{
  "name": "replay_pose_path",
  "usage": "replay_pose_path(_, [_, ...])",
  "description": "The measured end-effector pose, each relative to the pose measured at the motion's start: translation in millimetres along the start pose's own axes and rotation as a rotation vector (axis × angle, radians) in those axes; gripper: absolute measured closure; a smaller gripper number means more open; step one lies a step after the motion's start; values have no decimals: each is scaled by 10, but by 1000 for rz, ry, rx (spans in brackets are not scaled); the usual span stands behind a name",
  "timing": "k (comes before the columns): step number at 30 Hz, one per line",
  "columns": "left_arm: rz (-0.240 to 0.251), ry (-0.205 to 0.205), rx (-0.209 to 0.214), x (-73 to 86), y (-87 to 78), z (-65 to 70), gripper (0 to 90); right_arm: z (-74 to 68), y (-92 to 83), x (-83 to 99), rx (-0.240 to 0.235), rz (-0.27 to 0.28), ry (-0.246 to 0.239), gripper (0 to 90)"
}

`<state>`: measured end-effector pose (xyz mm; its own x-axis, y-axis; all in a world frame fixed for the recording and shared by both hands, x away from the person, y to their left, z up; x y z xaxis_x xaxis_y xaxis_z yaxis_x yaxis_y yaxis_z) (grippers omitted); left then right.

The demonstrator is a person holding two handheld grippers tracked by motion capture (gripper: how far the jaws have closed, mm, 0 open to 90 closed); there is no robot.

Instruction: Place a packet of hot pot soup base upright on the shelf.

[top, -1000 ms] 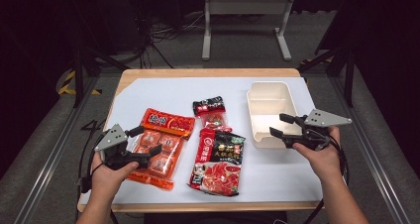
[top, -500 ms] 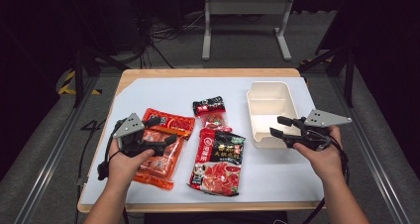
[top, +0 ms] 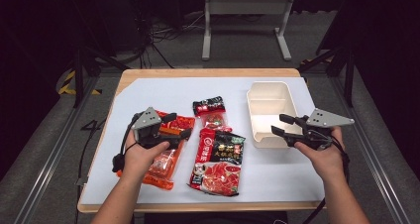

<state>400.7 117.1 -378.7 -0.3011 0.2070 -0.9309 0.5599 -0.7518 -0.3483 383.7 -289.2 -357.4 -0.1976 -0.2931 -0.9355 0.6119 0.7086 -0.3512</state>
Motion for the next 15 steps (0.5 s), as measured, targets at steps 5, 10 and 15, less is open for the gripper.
replay_pose_path(5, [-12, 9, 1, 42, 146, 12, 246, 3, -12, -4, -7, 0, 17, 460])
replay_pose_path(10, [-23, -12, 26, 65, 270, 30, 268, 13, -30, -1, 2, -1, 16, 447])
replay_pose_path(15, [-60, -58, 37, 149, 454, -17, 305, 3, -48, -18, -1, 8, 19, 448])
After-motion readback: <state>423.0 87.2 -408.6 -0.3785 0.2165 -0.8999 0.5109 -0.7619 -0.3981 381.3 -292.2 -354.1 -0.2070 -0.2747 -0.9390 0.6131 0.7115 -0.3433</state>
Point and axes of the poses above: each handheld gripper's, and its own axes: y roughly forward along the jaws, x roughly out of its underside, z roughly to its right, the point moved 3 cm from there along y, roughly forward along the jaws, and after that the axes turned 2 degrees about -x, right-handed, at the moved point
